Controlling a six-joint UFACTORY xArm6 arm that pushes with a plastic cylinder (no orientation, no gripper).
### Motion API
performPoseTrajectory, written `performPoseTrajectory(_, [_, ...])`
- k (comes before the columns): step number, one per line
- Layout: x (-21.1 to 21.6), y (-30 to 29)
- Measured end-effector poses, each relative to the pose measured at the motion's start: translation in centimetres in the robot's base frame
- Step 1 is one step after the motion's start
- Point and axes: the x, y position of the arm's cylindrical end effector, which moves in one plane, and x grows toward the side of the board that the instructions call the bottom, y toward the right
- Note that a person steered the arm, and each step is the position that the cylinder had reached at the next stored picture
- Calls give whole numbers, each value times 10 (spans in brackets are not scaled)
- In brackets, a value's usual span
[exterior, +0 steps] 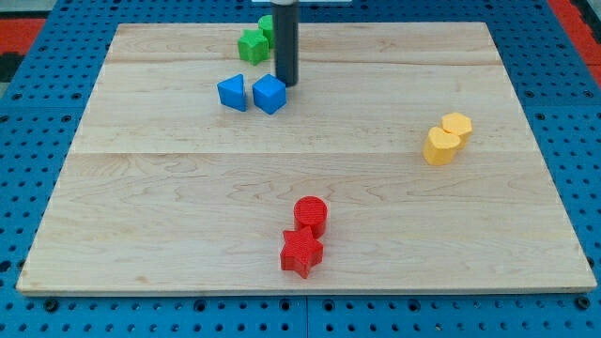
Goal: Push the blue cube close to the blue triangle each other
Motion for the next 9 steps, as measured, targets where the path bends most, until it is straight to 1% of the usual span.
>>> performPoseTrajectory(1, [-9, -43])
performPoseTrajectory(2, [-7, -110])
performPoseTrajectory(3, [22, -89])
performPoseTrajectory(4, [38, -38])
performPoseTrajectory(5, [30, -39])
performPoseTrajectory(6, [7, -37])
performPoseTrajectory(7, [6, 7])
performPoseTrajectory(9, [45, 9])
